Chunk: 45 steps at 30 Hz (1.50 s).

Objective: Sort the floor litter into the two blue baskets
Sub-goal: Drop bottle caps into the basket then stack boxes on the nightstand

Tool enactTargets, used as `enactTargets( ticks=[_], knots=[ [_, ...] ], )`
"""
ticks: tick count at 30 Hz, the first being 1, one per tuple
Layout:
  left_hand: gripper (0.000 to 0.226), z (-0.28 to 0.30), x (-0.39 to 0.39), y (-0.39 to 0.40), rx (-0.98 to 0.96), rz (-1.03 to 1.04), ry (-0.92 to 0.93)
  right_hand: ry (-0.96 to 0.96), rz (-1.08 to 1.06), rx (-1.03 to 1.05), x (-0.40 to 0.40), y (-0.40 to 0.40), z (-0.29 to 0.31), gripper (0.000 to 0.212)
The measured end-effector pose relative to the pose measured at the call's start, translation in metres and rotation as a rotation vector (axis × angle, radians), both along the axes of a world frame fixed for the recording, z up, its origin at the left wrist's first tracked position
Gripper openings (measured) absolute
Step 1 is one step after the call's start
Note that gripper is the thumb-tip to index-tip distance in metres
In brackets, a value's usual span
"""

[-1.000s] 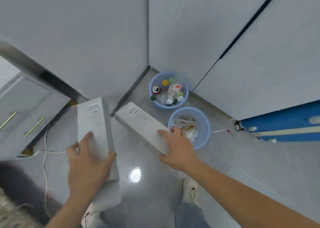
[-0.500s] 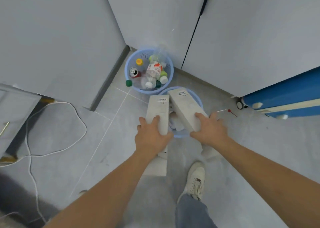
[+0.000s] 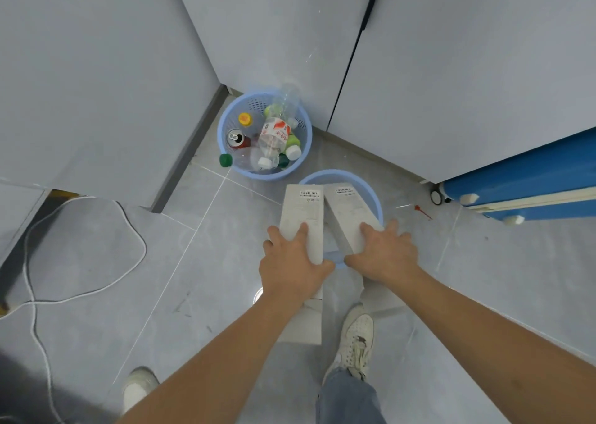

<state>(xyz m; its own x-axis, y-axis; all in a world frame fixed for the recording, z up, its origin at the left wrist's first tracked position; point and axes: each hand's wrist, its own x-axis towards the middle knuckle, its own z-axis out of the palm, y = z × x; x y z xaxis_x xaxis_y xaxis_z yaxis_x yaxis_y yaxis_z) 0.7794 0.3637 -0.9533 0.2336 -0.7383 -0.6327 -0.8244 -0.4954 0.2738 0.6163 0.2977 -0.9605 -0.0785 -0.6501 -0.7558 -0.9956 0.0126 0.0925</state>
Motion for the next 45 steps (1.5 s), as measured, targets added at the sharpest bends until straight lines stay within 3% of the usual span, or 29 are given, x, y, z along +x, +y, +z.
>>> enactTargets(
  ticks=[9, 11, 15, 18, 22, 25, 28, 30, 35, 41, 45],
  knots=[
    [0.088, -0.043, -0.001, -0.02, -0.084, -0.263, -0.234, -0.038, -0.041, -0.105, -0.001, 0.01, -0.029, 0.085],
    [0.087, -0.054, -0.003, -0.017, -0.089, -0.268, -0.235, -0.04, -0.033, -0.116, 0.0, 0.011, -0.037, 0.085],
    [0.064, -0.073, -0.02, -0.015, -0.073, -0.252, -0.229, -0.181, 0.025, -0.149, 0.003, 0.018, -0.056, 0.056],
    [0.074, -0.091, -0.03, -0.024, -0.184, -0.249, -0.203, -0.293, -0.036, -0.15, 0.0, 0.023, -0.074, 0.073],
    [0.066, -0.105, -0.031, -0.04, -0.286, -0.275, -0.183, -0.286, 0.011, -0.254, -0.002, 0.016, -0.089, 0.075],
    [0.07, -0.112, -0.019, -0.039, -0.299, -0.078, -0.109, -0.338, -0.173, -0.176, -0.006, 0.012, -0.095, 0.089],
    [0.092, -0.117, -0.008, -0.042, -0.189, 0.303, 0.192, -0.401, -0.303, -0.119, -0.011, 0.011, -0.101, 0.108],
    [0.101, -0.117, -0.005, -0.04, -0.144, 0.3, 0.32, -0.457, -0.36, -0.118, -0.01, 0.012, -0.107, 0.114],
    [0.107, -0.118, 0.008, -0.034, -0.146, 0.192, 0.276, -0.568, -0.501, -0.093, -0.008, 0.013, -0.113, 0.124],
    [0.072, -0.099, 0.022, -0.019, -0.204, 0.212, 0.399, -0.686, -0.582, -0.127, -0.034, 0.01, -0.092, 0.086],
    [0.057, -0.087, 0.015, -0.017, -0.158, 0.225, 0.423, -0.689, -0.642, -0.122, -0.053, 0.006, -0.074, 0.073]
  ],
)
